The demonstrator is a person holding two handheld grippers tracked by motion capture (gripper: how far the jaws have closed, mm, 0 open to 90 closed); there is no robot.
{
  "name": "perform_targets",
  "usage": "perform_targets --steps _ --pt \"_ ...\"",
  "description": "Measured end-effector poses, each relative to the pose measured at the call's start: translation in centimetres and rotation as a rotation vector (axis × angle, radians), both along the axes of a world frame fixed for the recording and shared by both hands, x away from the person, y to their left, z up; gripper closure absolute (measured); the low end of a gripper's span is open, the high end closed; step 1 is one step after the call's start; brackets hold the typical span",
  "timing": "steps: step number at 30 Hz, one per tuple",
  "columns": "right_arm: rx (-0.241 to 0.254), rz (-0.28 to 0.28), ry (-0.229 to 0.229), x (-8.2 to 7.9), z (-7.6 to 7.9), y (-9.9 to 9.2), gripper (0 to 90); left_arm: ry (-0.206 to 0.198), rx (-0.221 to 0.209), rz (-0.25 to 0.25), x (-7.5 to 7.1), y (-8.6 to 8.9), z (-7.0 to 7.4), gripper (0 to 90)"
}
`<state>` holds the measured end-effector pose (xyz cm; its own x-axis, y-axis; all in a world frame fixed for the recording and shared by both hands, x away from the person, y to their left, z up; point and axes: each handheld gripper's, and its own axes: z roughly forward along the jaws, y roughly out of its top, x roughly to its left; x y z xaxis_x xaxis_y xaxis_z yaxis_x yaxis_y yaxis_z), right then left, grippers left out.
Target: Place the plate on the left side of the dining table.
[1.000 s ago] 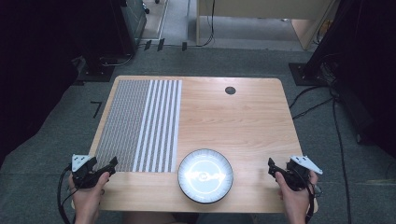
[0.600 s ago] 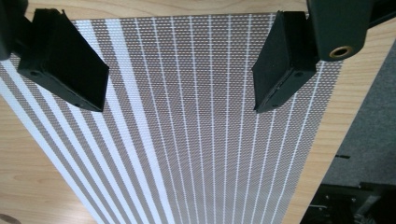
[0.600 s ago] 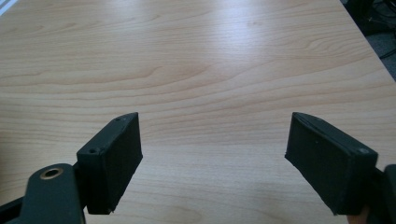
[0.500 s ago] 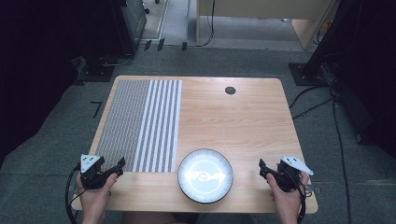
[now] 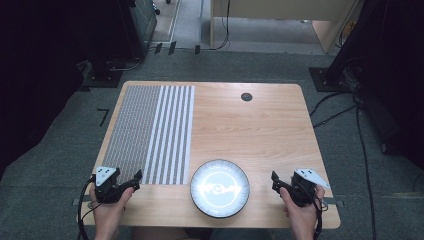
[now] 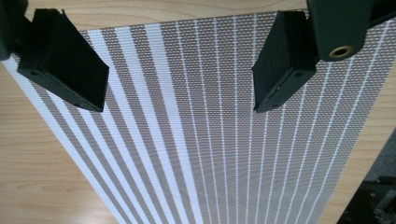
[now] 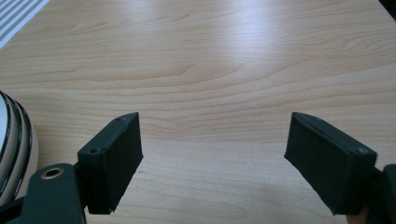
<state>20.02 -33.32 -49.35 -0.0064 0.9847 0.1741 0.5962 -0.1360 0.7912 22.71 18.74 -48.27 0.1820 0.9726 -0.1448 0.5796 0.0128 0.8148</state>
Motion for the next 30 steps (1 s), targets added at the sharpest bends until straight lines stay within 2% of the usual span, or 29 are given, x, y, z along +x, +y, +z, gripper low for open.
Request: perform_targets --steps 7,10,30 --pt "0.003 0.019 -0.004 -0.1 0.0 1.0 18.4 0.000 0.006 -0.033 -0.2 -1.3 -0.1 18.4" --pt "0.008 0.024 -0.003 -0.1 0.0 1.2 18.4 -0.005 0.023 -0.051 -0.3 -2.0 -0.1 18.4" --pt "0.024 0.061 0.000 -0.2 -0.3 3.3 18.3 0.000 0.024 -0.145 -0.9 -5.6 -0.5 18.4"
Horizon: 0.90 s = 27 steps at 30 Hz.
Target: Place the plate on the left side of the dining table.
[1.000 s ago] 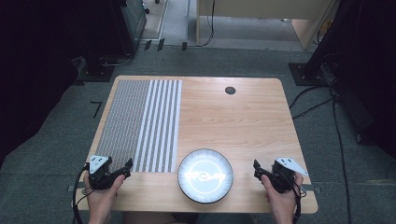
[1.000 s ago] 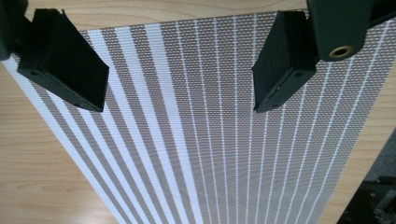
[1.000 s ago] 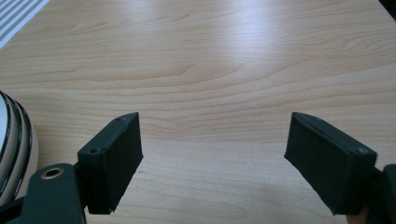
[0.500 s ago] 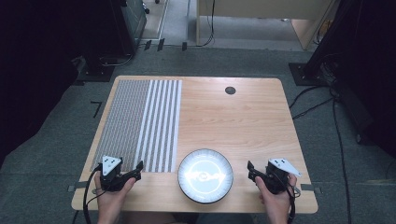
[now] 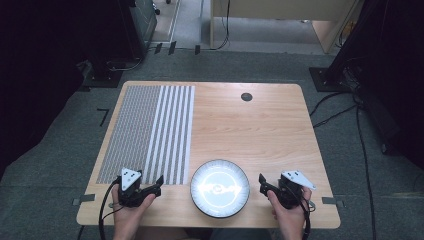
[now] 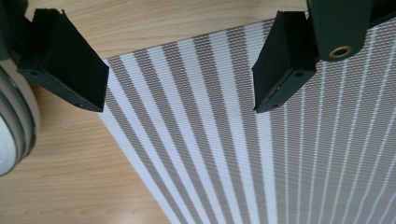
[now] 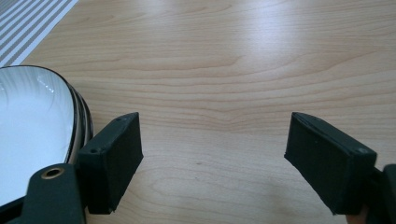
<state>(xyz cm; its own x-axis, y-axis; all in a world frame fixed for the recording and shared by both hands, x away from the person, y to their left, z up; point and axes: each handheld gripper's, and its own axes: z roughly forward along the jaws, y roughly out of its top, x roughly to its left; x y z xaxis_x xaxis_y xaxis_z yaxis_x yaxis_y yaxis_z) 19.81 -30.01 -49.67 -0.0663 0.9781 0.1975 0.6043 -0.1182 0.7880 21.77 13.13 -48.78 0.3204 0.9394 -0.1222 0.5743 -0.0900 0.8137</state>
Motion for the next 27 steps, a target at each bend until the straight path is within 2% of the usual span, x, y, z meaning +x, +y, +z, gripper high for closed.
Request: perform_targets --steps 20,27 --pt "0.008 0.037 -0.001 -0.3 0.0 1.7 18.3 -0.001 -0.012 -0.074 -0.9 -2.9 -0.1 18.4" --pt "0.020 0.049 -0.003 -0.5 0.1 2.3 18.2 0.011 -0.053 -0.088 -1.1 -3.4 0.0 18.4"
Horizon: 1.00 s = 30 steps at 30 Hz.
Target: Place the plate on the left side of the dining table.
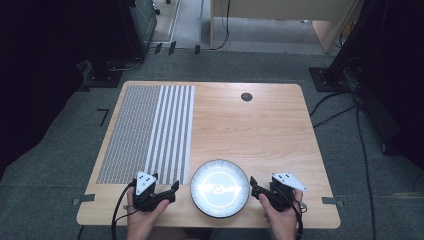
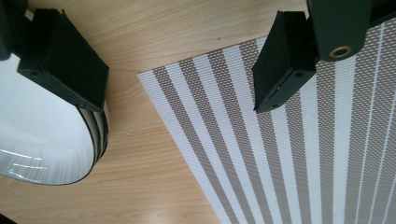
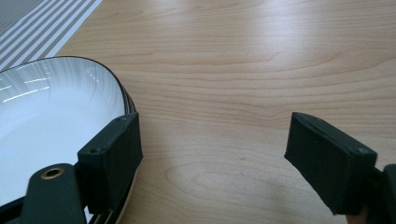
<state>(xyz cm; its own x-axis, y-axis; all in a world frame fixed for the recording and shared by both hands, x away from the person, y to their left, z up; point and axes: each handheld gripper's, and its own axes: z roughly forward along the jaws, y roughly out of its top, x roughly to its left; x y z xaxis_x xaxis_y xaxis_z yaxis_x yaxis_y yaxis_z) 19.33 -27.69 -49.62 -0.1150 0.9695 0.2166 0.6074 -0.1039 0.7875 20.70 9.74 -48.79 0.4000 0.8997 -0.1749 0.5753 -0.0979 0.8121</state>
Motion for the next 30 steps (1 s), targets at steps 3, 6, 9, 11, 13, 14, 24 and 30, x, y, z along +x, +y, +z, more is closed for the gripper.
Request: perform_targets --steps 3,6,9,11,13,14,24,30 --pt "0.000 0.000 -0.002 0.0 0.0 0.2 18.1 0.003 -0.010 -0.006 -0.1 -0.2 0.0 18.4" --pt "0.003 0.005 -0.013 -0.1 0.1 0.5 18.6 0.001 -0.015 -0.015 -0.2 -0.5 0.0 18.6" --pt "0.006 0.007 -0.016 -0.2 0.2 0.6 18.8 -0.003 -0.017 -0.018 -0.3 -0.6 0.0 20.5" --pt "0.011 0.016 -0.017 -0.2 0.2 0.9 19.3 -0.001 -0.021 -0.027 -0.4 -0.9 0.0 20.9" --pt "0.012 0.019 -0.017 -0.2 0.2 1.0 19.7 -0.001 -0.022 -0.031 -0.5 -1.0 0.0 21.1" --pt "0.014 0.023 -0.019 -0.2 0.2 1.2 20.5 -0.001 -0.023 -0.034 -0.5 -1.1 0.0 21.1" --pt "0.013 0.043 -0.017 -0.4 0.1 2.2 27.0 -0.001 -0.055 -0.055 -0.8 -1.5 0.2 23.7" --pt "0.008 0.073 -0.030 -0.6 0.2 2.9 36.6 -0.004 -0.049 -0.068 -1.0 -2.0 0.1 24.0"
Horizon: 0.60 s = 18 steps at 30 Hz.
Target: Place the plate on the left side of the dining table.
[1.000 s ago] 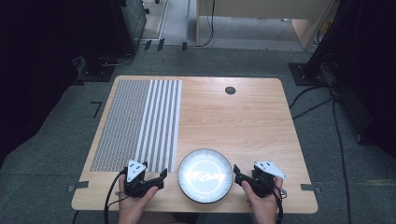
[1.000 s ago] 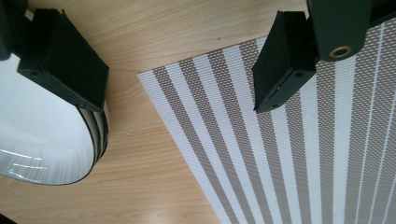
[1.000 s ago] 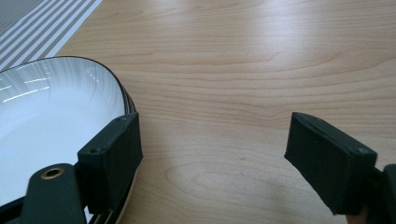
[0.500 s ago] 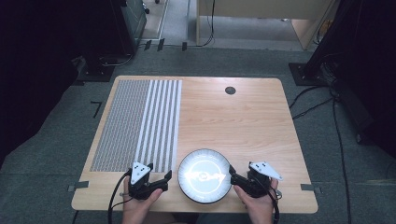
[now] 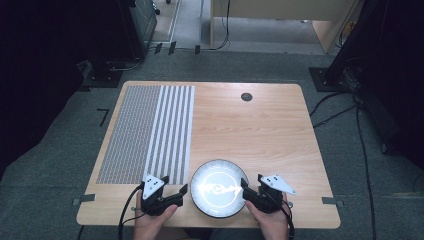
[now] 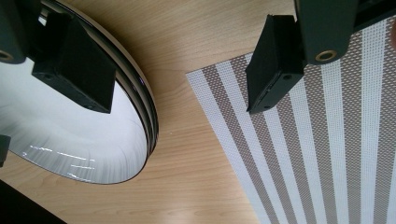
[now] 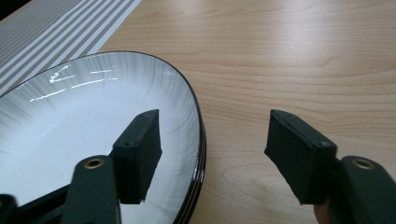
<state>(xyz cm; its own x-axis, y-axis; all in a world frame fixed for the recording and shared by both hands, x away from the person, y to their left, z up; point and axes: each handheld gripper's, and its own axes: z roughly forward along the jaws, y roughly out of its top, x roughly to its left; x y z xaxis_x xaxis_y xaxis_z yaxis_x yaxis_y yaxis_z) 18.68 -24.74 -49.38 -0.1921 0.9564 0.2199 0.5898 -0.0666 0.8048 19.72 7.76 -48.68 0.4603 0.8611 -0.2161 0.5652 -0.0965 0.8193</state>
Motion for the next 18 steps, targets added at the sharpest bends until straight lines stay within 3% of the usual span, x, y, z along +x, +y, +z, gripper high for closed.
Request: perform_targets --steps 12,18 --pt "-0.017 0.048 -0.008 -0.2 -0.1 1.0 56.8 0.011 0.000 -0.006 -0.3 -1.0 -0.1 24.7" --pt "-0.013 0.059 -0.010 -0.3 -0.3 1.3 65.8 0.003 0.016 -0.015 -0.6 -1.7 -0.2 30.8"
